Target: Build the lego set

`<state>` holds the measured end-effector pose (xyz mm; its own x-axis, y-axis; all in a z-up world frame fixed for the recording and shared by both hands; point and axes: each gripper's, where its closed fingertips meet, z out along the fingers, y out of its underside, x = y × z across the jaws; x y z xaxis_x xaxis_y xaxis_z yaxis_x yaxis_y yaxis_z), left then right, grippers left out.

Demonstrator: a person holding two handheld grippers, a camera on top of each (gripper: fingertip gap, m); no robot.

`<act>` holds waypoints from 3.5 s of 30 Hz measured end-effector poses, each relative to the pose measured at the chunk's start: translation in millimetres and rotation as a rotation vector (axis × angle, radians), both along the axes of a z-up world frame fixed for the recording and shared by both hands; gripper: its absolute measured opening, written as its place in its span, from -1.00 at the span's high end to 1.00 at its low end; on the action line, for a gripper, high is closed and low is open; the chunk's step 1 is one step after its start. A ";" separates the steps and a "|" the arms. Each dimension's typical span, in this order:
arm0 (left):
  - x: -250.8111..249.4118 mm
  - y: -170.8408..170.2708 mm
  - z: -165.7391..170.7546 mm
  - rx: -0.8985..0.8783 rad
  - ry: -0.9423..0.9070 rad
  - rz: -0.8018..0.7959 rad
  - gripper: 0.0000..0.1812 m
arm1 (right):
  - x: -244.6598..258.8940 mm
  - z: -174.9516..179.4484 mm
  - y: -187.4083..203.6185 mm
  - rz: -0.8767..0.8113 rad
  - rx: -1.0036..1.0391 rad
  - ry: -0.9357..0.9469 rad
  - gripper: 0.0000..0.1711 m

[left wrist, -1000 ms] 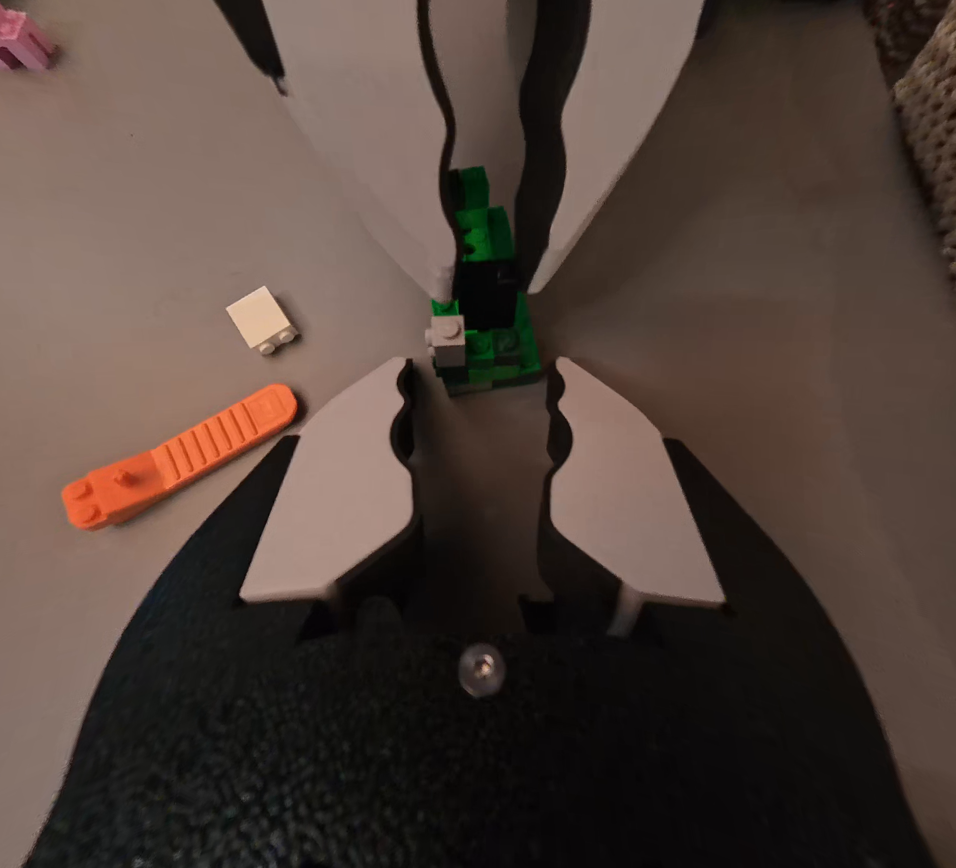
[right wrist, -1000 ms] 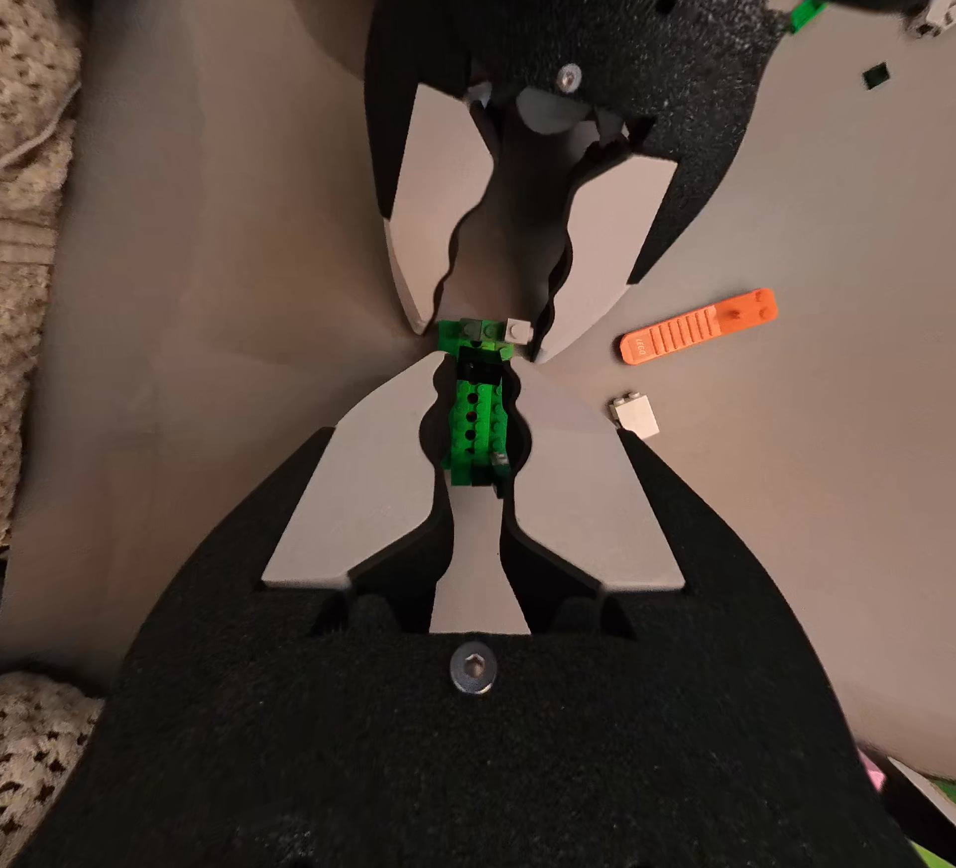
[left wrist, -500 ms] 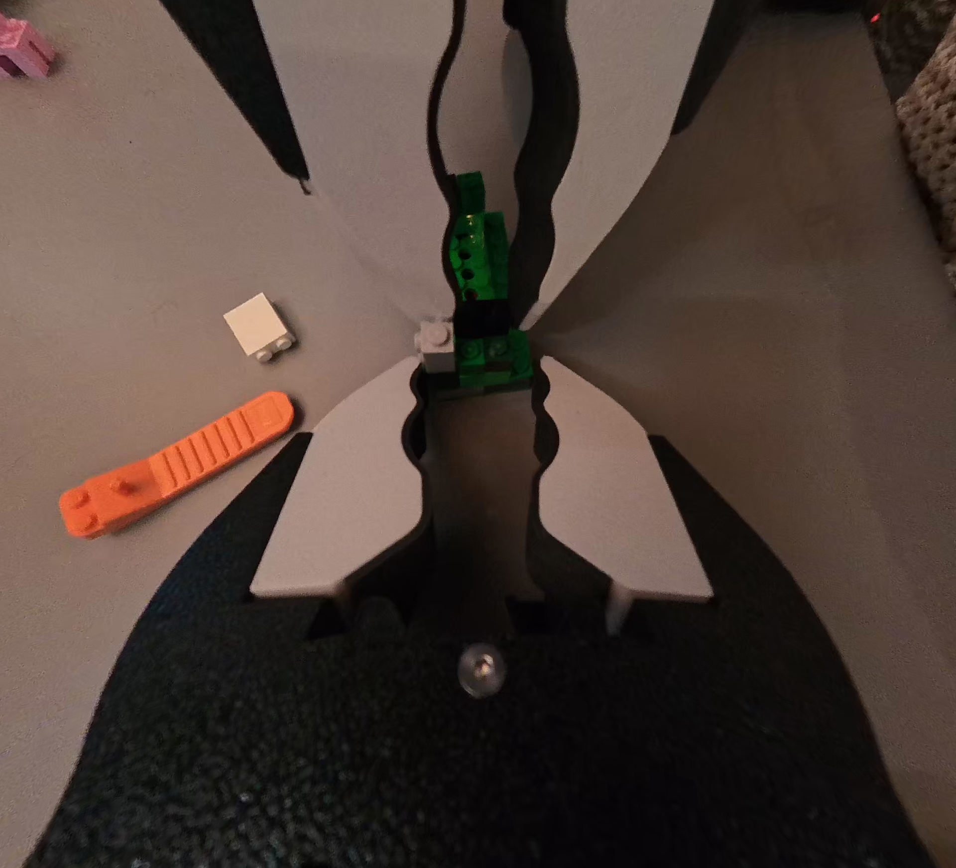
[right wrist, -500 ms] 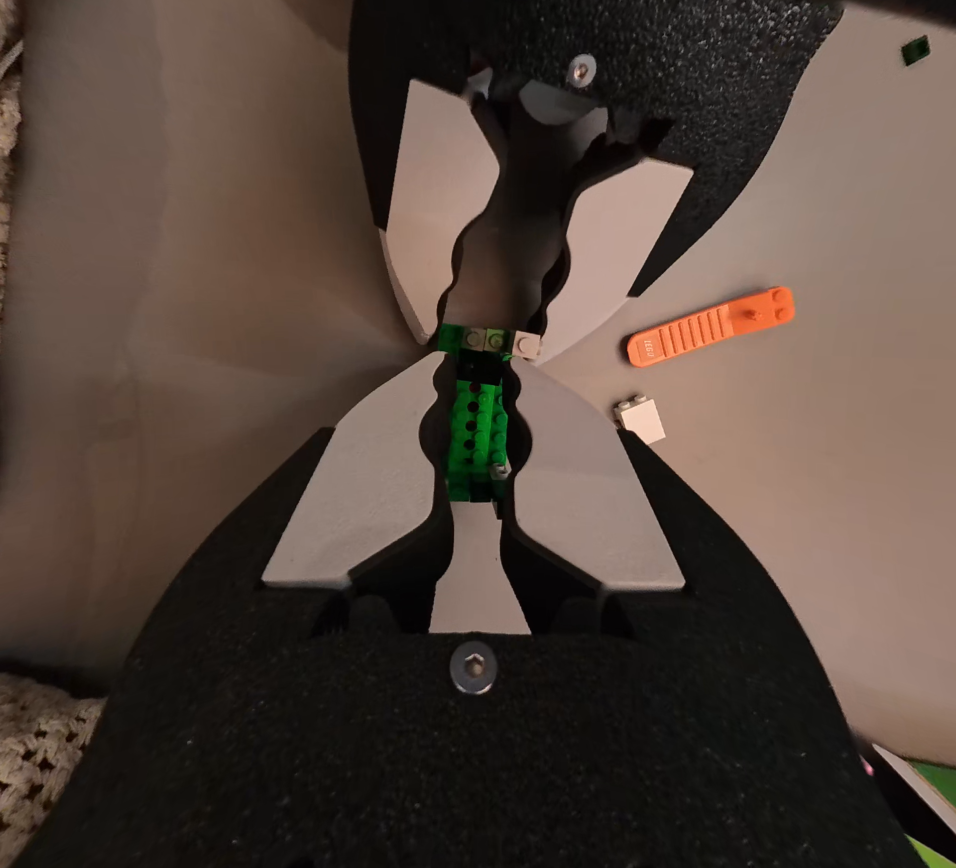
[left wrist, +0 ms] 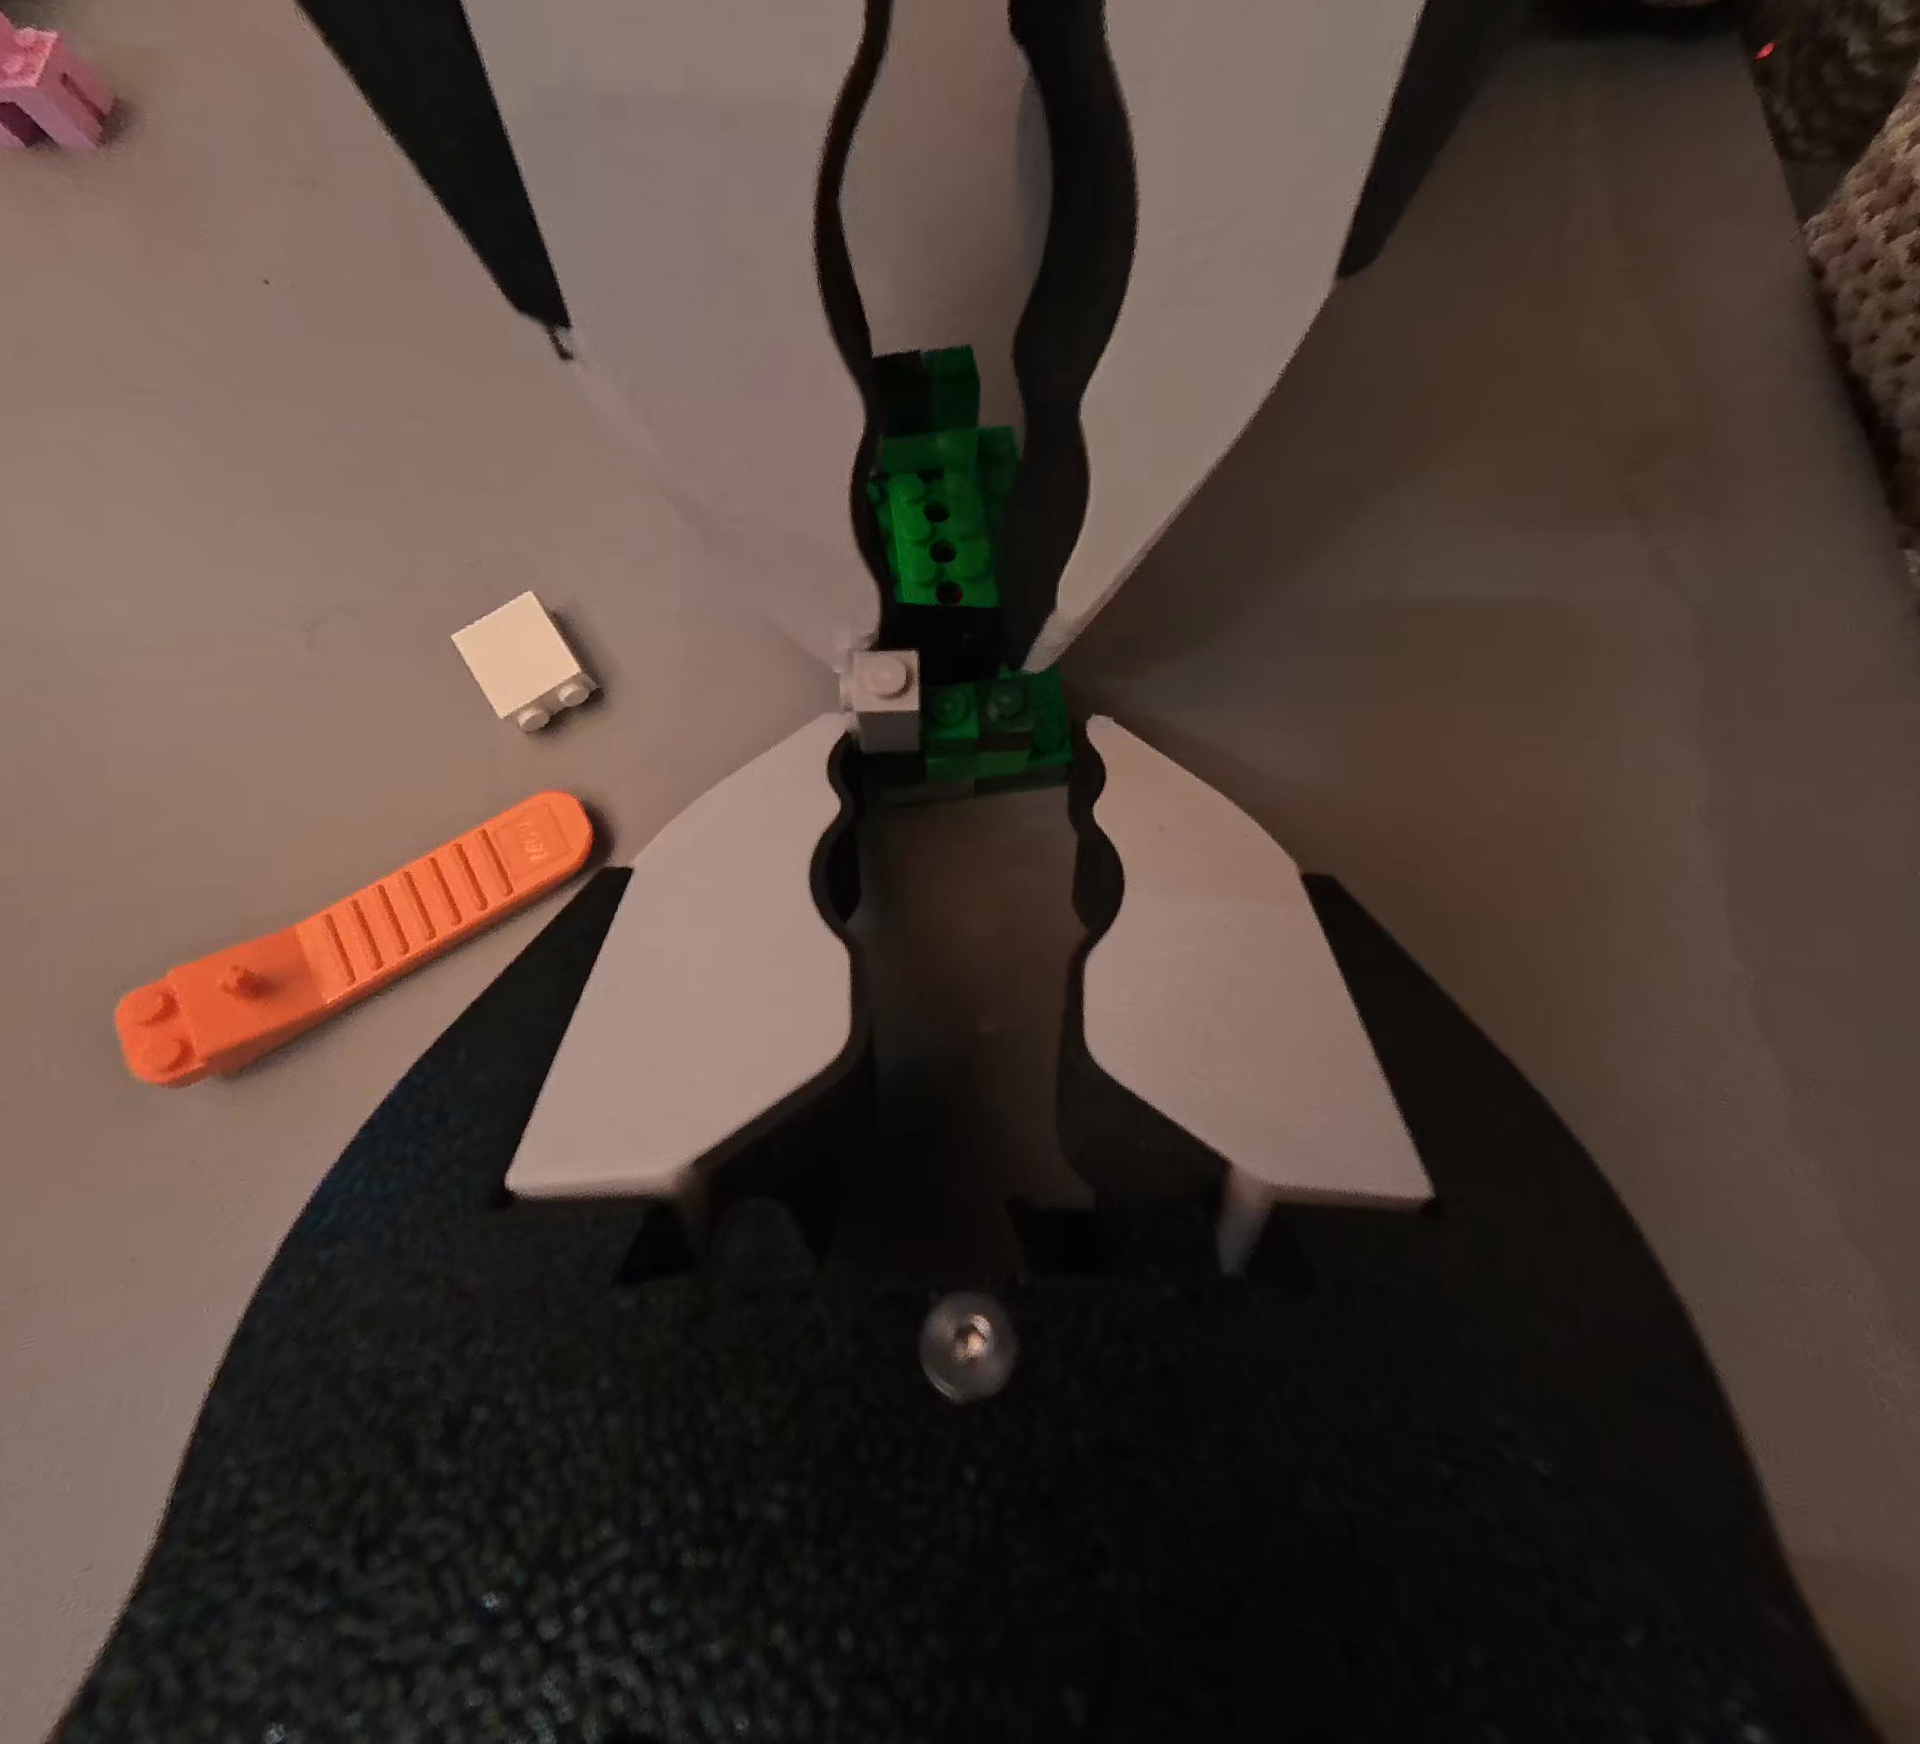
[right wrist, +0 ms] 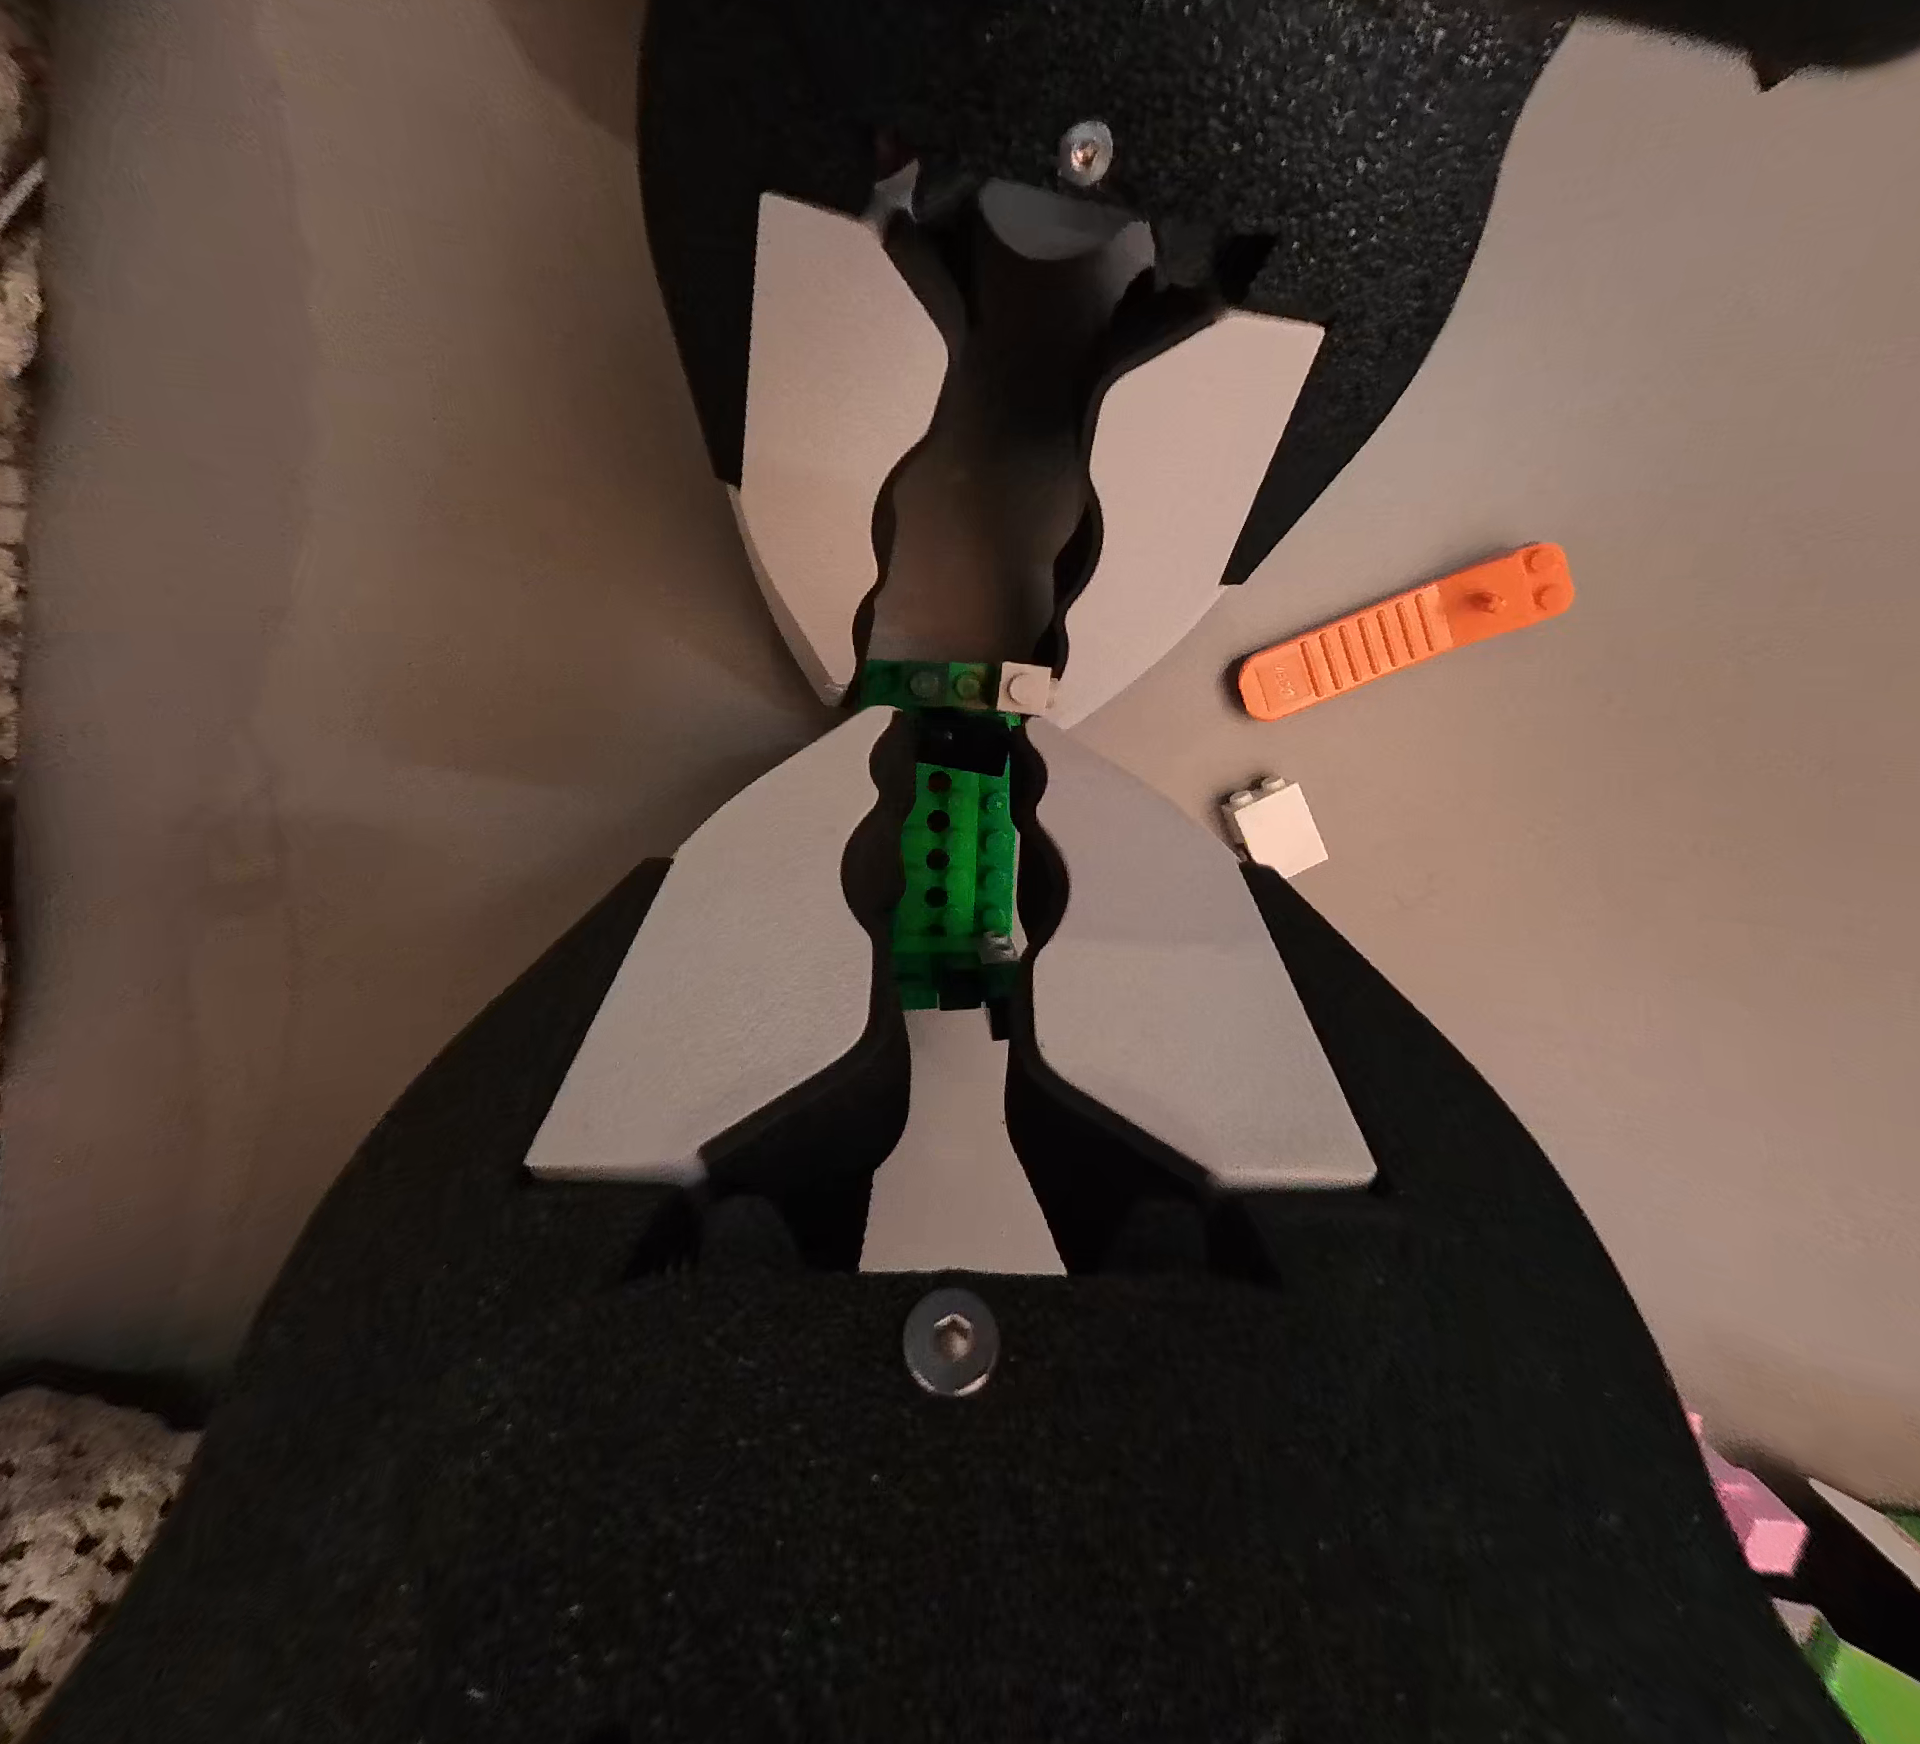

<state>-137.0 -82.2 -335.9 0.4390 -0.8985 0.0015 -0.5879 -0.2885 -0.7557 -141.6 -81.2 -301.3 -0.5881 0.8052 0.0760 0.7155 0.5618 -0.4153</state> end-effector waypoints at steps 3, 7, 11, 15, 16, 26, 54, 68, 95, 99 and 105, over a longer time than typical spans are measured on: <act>0.1 0.0 0.0 -0.001 0.000 0.000 0.58 | -1.0 2.4 -6.2 0.001 -0.033 0.001 0.80; 0.3 0.0 0.0 -0.002 -0.001 0.000 0.58 | -0.8 0.9 -6.7 -0.004 -0.040 -0.007 0.80; 0.5 0.1 0.0 -0.002 -0.001 0.000 0.58 | 0.5 2.7 -8.2 -0.009 -0.055 -0.007 0.76; 0.7 0.1 0.0 -0.003 -0.001 0.000 0.58 | 2.3 6.3 -7.7 -0.014 -0.070 -0.002 0.72; 0.8 0.1 0.0 -0.003 -0.001 0.000 0.58 | 3.3 7.3 -6.7 -0.015 -0.069 -0.002 0.71; 1.1 -0.1 0.0 -0.004 -0.002 0.000 0.58 | 20.3 0.0 0.7 -0.046 -0.050 -0.089 0.73; 0.8 -1.0 -0.5 -0.005 -0.002 -0.001 0.58 | 15.8 -7.3 0.0 -0.011 0.069 -0.090 0.81; 0.5 -1.1 -0.4 -0.007 -0.003 -0.001 0.58 | 0.9 0.7 -4.8 -0.047 -0.045 -0.002 0.81; 0.8 -0.1 1.0 -0.006 -0.003 -0.001 0.58 | 26.1 -8.7 9.7 -0.080 -0.071 -0.129 0.69; 1.0 0.0 1.3 -0.006 -0.003 -0.001 0.58 | 26.7 -14.6 11.7 -0.058 -0.037 -0.137 0.69; 1.3 -0.4 1.7 -0.007 -0.004 -0.007 0.58 | 25.3 -14.5 15.2 -0.048 -0.008 -0.118 0.83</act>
